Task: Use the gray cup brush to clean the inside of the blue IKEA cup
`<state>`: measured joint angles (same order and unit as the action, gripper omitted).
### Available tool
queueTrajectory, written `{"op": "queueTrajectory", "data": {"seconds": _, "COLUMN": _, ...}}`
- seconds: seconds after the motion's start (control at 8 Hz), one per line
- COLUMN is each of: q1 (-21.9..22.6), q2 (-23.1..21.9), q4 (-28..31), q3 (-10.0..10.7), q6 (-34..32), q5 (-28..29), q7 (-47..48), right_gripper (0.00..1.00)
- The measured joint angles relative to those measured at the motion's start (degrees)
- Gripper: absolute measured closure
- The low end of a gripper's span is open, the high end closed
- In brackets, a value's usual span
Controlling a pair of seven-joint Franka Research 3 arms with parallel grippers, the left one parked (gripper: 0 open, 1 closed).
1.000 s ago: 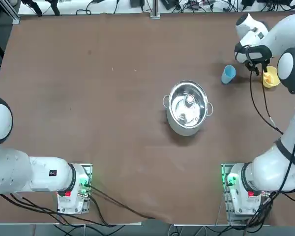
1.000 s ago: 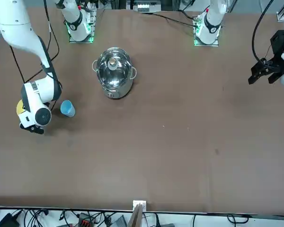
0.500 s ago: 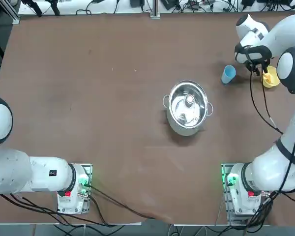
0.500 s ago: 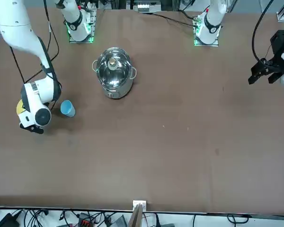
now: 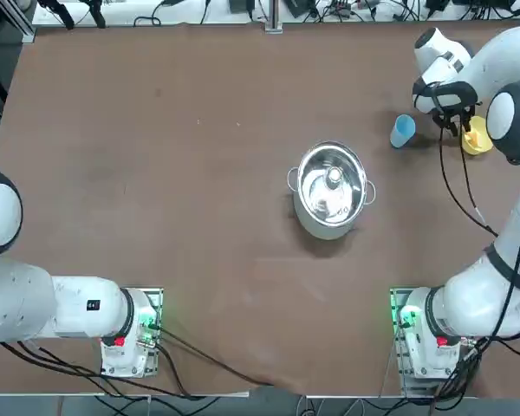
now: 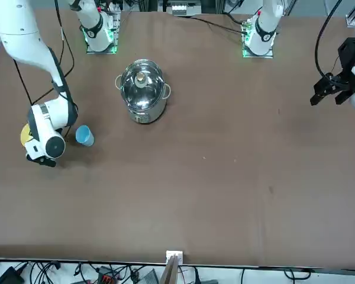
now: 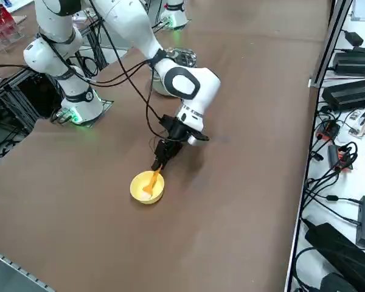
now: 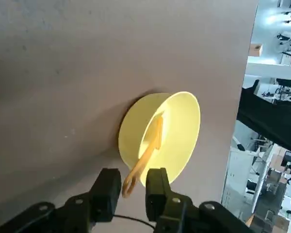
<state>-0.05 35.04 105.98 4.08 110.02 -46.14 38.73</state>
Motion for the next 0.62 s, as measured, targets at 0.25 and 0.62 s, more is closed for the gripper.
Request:
{"op": "queueTrajectory", "data": {"seconds": 0.25, "q1": 0.1, "q2": 0.0, "q4": -0.1, "q3": 0.0, "q6": -0.1, "q5": -0.2, "q7": 0.0, "right_gripper": 0.70}}
{"op": "queueTrajectory", "data": {"seconds": 0.62, "q1": 0.1, "q2": 0.0, "q4": -0.2, "q3": 0.0, "q6": -0.1, "q5": -0.3, "q7": 0.1, "right_gripper": 0.82}}
